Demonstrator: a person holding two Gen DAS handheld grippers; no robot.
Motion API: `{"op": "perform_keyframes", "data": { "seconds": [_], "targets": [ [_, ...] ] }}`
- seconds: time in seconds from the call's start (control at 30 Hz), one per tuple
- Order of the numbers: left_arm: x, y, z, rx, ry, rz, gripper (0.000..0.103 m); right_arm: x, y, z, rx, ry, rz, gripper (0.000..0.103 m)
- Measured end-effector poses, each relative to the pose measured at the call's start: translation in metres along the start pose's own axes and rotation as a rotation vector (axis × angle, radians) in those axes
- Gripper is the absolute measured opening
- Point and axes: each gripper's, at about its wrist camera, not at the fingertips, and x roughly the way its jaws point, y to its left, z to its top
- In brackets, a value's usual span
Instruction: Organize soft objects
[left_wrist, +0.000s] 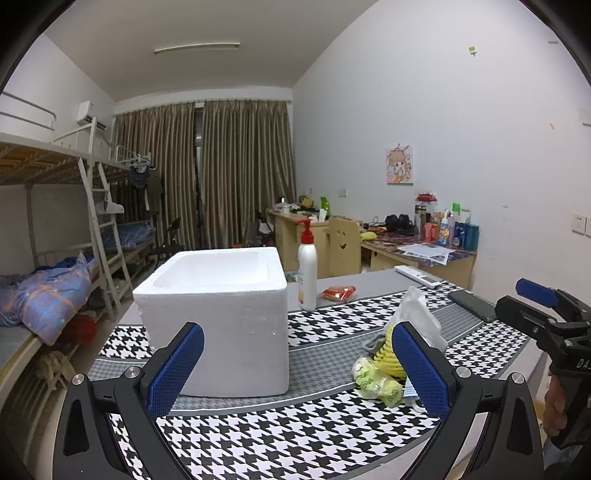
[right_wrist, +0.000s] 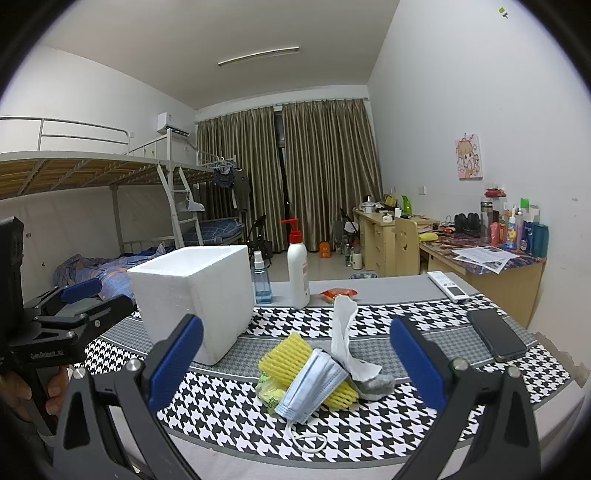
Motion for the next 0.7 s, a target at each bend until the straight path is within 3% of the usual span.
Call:
{"op": "perform_keyframes", "data": {
  "seconds": [0.7],
  "targets": [
    [0.0011,0.0003,0.0011,0.01,-0.002,0.015,0.102,0.0036,0.0013,0.0006,-0.011,0.013,-0.007,0.102]
  ]
}}
